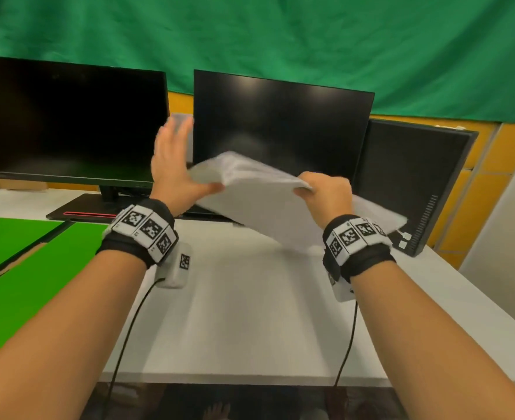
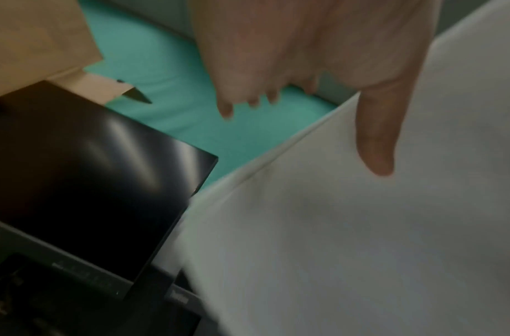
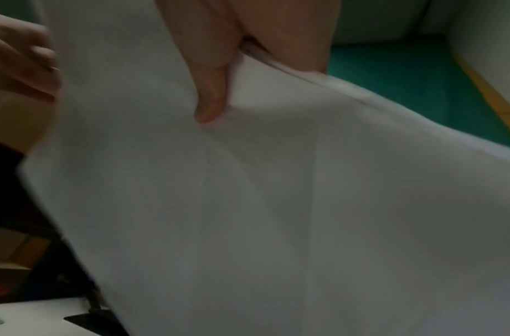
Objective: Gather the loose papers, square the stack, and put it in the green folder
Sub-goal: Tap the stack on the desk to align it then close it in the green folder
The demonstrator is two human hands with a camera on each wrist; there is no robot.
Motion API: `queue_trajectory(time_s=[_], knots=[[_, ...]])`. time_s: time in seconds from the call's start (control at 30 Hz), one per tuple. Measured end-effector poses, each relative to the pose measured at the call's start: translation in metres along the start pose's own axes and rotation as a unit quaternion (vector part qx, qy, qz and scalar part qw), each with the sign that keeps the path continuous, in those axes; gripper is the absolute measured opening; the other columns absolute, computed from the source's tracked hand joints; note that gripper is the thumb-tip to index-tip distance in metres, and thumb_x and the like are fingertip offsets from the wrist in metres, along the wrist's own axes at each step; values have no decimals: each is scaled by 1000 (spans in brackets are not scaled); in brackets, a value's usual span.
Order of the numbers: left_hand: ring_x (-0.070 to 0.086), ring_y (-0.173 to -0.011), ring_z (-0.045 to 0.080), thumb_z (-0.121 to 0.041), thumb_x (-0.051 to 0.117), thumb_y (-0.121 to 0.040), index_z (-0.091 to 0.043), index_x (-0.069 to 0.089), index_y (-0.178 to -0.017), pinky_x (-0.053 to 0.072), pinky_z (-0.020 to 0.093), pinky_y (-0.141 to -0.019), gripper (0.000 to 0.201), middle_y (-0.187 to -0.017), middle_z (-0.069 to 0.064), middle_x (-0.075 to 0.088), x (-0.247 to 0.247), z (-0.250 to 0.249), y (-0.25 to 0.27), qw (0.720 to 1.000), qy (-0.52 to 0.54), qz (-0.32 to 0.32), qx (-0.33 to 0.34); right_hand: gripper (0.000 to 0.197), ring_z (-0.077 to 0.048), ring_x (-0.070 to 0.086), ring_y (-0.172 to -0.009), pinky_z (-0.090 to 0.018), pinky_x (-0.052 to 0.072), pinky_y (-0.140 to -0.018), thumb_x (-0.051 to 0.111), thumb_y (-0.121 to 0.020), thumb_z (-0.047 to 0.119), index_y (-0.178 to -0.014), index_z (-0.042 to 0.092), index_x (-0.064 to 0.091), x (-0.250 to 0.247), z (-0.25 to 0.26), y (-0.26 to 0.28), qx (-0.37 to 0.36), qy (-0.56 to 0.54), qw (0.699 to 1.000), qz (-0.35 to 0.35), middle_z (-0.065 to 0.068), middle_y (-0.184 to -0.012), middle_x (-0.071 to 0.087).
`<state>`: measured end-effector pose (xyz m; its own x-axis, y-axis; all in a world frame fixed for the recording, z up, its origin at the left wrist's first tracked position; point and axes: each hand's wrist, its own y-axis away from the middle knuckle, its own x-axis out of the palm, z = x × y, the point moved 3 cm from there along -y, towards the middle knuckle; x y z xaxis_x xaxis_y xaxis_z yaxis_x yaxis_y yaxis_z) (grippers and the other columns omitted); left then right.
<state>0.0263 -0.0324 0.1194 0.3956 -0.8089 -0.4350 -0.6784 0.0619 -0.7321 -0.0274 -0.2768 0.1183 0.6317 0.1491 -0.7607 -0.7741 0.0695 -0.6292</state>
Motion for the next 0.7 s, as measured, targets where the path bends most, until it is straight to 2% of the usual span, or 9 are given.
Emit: queue_trajectory(time_s=[0.1,0.17,0.23,0.27,0.33,0.4,0.47,0.57,0.7], knots=[[53,-116,25,-7,64,-83,-10,49,-132,39,44,-108,52,-130,19,56,12,-10,9,982,122,143,-29,17,-23,62,-95,-43,21,-109,51,-91,21,-94,22,68,-2,10,4,-61,21,998,-13,-2,-91,70],[61,-94,21,-5,60,-86,-6,63,-116,50,39,-95,30,-104,12,66,13,-7,17,983,115,130,-58,18,-24,56,-112,-50,20,-109,62,-83,25,-100,25,68,-8,-3,11,-39,-11,993,-111,0,-103,68],[60,-88,8,-4,63,-83,-14,62,-115,51,22,-87,34,-105,3,64,7,11,24,977,154,112,-97,56,-24,40,-130,-53,22,-107,73,-70,35,-122,30,54,-13,-30,22,68,-36,975,-209,-1,-129,54],[61,-91,8,-4,66,-80,-18,62,-115,50,20,-88,38,-107,1,65,4,23,28,969,187,110,-116,79,-24,33,-136,-54,22,-108,78,-64,40,-133,31,41,-15,-47,28,146,-80,956,-242,-3,-141,42],[65,-96,16,-3,69,-77,-25,66,-107,50,33,-92,38,-102,-3,71,-2,48,36,947,254,105,-166,109,-28,29,-140,-57,24,-111,83,-56,42,-145,31,20,-7,-83,38,275,-246,903,-219,-6,-153,25],[67,-88,18,2,66,-77,-28,66,-99,52,39,-85,38,-92,-3,74,-2,63,46,917,318,101,-219,117,-31,43,-131,-56,35,-107,87,-47,47,-144,26,25,12,-104,46,312,-464,823,-95,-9,-149,36],[68,-85,20,4,65,-76,-23,66,-100,53,41,-83,36,-95,4,73,5,72,53,899,346,104,-247,107,-31,60,-113,-50,48,-97,89,-37,48,-131,14,49,26,-108,52,316,-570,758,14,-12,-128,60],[72,-76,14,3,69,-71,-18,66,-99,54,38,-76,35,-83,-1,76,14,81,60,888,365,103,-259,52,-31,64,-103,-47,50,-94,81,-65,24,-111,12,61,27,-106,52,320,-537,779,-38,-10,-114,67],[72,-73,15,5,62,-77,-17,67,-95,55,36,-72,28,-80,-2,77,9,98,65,870,392,90,-287,4,-26,62,-93,-40,51,-82,64,-85,23,-87,21,61,24,-113,50,299,-533,790,-58,-2,-96,66]])
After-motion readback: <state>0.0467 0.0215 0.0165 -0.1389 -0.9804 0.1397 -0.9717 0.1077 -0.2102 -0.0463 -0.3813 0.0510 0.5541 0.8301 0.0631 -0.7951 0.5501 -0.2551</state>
